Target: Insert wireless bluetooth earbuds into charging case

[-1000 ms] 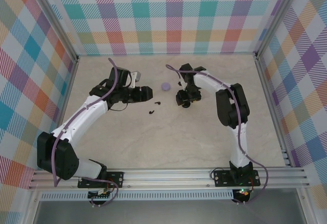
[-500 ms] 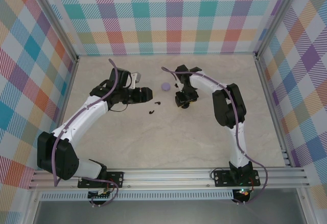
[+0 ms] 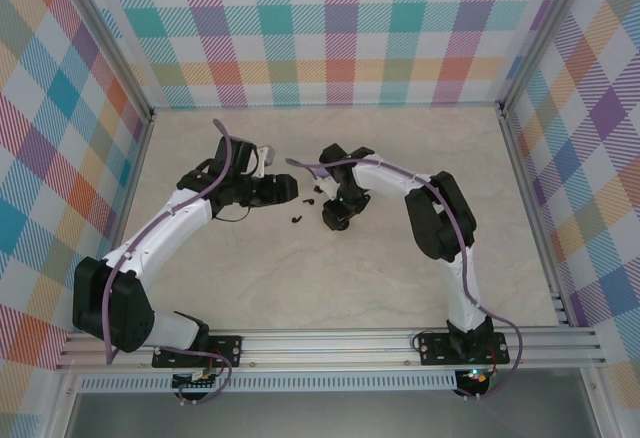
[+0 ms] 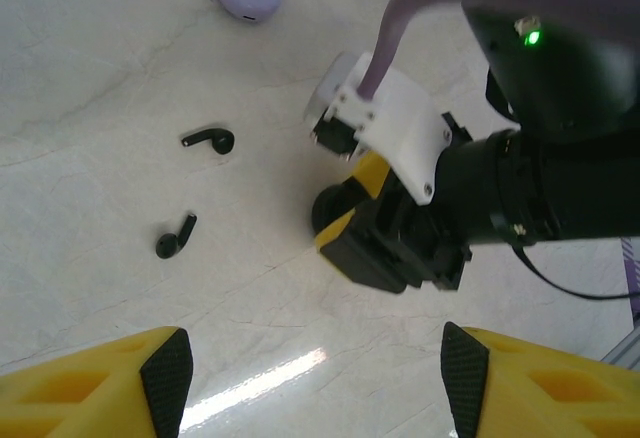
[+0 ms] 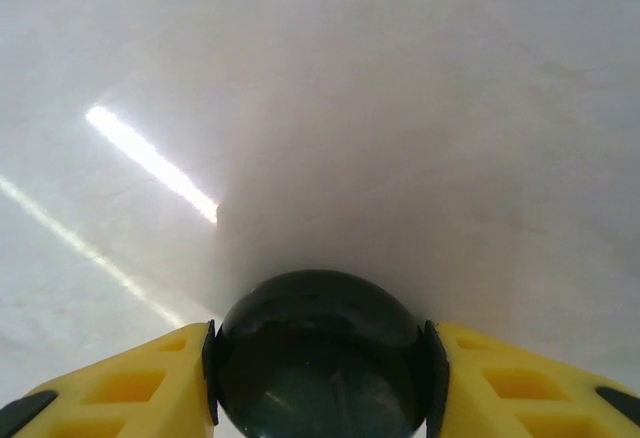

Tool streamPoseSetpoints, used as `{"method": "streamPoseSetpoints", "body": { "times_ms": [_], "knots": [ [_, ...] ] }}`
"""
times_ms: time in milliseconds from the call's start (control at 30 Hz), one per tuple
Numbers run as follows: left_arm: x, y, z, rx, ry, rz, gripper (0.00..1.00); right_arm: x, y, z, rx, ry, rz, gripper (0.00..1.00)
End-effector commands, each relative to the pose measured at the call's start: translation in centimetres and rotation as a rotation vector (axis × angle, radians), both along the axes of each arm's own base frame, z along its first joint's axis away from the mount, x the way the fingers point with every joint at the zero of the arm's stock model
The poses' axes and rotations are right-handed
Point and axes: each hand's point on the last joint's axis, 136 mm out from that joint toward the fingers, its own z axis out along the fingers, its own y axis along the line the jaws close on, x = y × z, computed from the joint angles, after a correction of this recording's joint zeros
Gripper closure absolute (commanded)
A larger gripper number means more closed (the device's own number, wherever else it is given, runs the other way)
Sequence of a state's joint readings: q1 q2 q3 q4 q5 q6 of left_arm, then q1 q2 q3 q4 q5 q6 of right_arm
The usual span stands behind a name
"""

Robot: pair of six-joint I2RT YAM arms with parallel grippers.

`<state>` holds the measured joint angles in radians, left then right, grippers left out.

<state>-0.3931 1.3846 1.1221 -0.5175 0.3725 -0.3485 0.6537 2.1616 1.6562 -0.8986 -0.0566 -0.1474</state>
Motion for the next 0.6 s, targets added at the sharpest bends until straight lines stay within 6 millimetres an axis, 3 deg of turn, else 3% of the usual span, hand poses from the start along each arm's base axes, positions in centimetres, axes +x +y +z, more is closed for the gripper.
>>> {"method": "streamPoseSetpoints", "body": {
  "times_ms": [0,67,300,467,567],
  "knots": [
    [-0.7,-0.4,0.5,-0.020,-0.014,-0.012,0.32,-1.6,1.0,0.7,0.062,0.027,0.081,0.50],
    [-0.8,-0.4,0.5,-0.022,-0.015,-0.014,0.32,-1.6,1.0,0.8,0.061,0.020,0.071,0.48],
    [-1.1,-0.6,0.0,-0.035,-0.003,-0.026,0.30,-0.4,1.4,2.9,0.115,-0.050,-0.005,0.25],
    [-1.0,-0.7,-0.8,-0.035,0.015,-0.021,0.28,0.1,0.9,6.0,0.230,-0.065,-0.121,0.23],
    [-0.8,-1.5,-1.6,-0.063,0.040,-0.044,0.28,0.1,-0.4,7.1,0.279,-0.049,-0.214,0.24]
  ]
}}
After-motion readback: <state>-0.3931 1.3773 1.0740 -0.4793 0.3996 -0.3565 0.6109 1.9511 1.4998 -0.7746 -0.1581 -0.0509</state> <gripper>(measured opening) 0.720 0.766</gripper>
